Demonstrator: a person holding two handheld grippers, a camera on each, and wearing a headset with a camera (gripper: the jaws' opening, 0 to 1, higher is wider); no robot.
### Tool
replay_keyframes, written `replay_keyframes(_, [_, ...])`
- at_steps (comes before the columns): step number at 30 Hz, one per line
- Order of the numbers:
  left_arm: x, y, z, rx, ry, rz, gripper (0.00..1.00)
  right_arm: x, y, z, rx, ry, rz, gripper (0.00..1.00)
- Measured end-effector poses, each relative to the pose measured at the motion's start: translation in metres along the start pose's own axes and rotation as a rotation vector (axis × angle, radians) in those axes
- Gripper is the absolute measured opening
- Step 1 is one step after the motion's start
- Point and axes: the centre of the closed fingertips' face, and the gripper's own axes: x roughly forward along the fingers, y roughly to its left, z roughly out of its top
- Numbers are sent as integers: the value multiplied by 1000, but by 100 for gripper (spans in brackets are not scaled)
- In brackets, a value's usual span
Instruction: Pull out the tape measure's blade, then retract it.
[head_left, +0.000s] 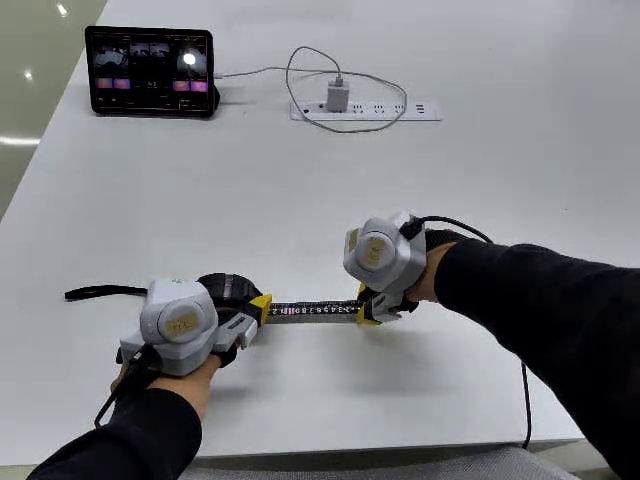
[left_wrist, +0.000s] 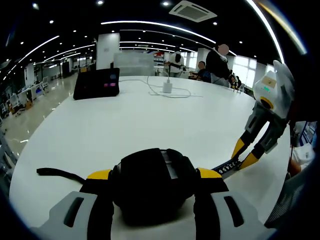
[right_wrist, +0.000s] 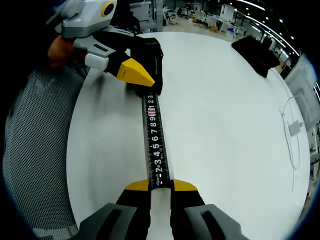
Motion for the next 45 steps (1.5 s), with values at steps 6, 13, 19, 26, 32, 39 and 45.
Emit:
replay_keyframes(6, [0,0,0,-2,4,-1,60,2,0,2,-2,-1,-1,10])
replay_keyframes(13, [0,0,0,-2,5,-2,60,3,0,5,2,-5,0,10])
replay_keyframes(19, [0,0,-1,-3,2,-2,60,3,1,7,14,1,-9,10])
replay_keyframes(26, [0,0,-1,-7,1,-1,61,4,1,8,4,12,-7,10])
replay_keyframes(32, [1,-1,-1,-5,1,-3,60,4,1,9,2,10,-8,10])
replay_keyframes(39, [1,-1,-1,-6,7,-3,60,5,1,12,9,10,-7,10])
replay_keyframes(45, [2,-1,-1,-4,10,-3,61,5,2,14,9,5,-7,10])
